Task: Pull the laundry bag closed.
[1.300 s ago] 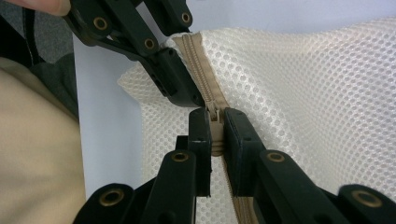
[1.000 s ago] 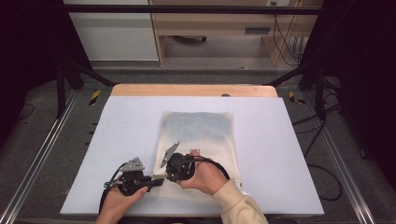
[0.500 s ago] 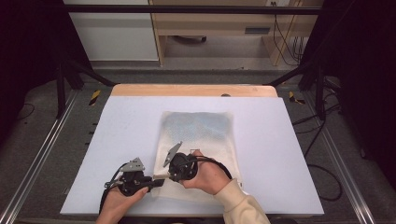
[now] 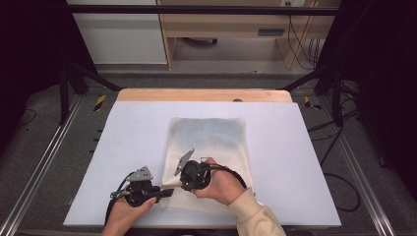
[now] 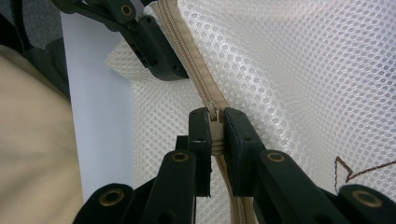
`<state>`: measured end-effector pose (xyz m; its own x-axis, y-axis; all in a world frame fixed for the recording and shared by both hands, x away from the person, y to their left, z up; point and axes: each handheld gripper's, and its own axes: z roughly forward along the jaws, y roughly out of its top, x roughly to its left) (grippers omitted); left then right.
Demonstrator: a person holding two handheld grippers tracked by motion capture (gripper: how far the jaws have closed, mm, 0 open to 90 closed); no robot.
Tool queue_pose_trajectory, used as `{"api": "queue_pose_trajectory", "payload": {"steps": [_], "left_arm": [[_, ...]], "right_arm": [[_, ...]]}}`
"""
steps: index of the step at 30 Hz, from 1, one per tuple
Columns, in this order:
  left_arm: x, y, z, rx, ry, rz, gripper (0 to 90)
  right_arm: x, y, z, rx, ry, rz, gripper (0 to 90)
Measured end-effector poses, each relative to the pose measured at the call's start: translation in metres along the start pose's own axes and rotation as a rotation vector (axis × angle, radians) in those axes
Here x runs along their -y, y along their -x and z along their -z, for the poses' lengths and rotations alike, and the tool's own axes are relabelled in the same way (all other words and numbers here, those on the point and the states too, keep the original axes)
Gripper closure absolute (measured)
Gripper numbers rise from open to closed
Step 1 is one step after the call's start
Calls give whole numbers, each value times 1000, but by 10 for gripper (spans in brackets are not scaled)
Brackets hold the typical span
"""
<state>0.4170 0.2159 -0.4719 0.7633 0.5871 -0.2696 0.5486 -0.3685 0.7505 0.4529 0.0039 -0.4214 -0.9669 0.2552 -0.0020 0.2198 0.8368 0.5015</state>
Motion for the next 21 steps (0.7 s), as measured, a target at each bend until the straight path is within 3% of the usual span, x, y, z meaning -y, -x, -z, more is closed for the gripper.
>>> {"api": "queue_pose_trajectory", "payload": {"steps": [21], "left_arm": [[0,2,-1,10,2,-1,818]], "right_arm": [[10,4,9,10,-1,-28,819]]}}
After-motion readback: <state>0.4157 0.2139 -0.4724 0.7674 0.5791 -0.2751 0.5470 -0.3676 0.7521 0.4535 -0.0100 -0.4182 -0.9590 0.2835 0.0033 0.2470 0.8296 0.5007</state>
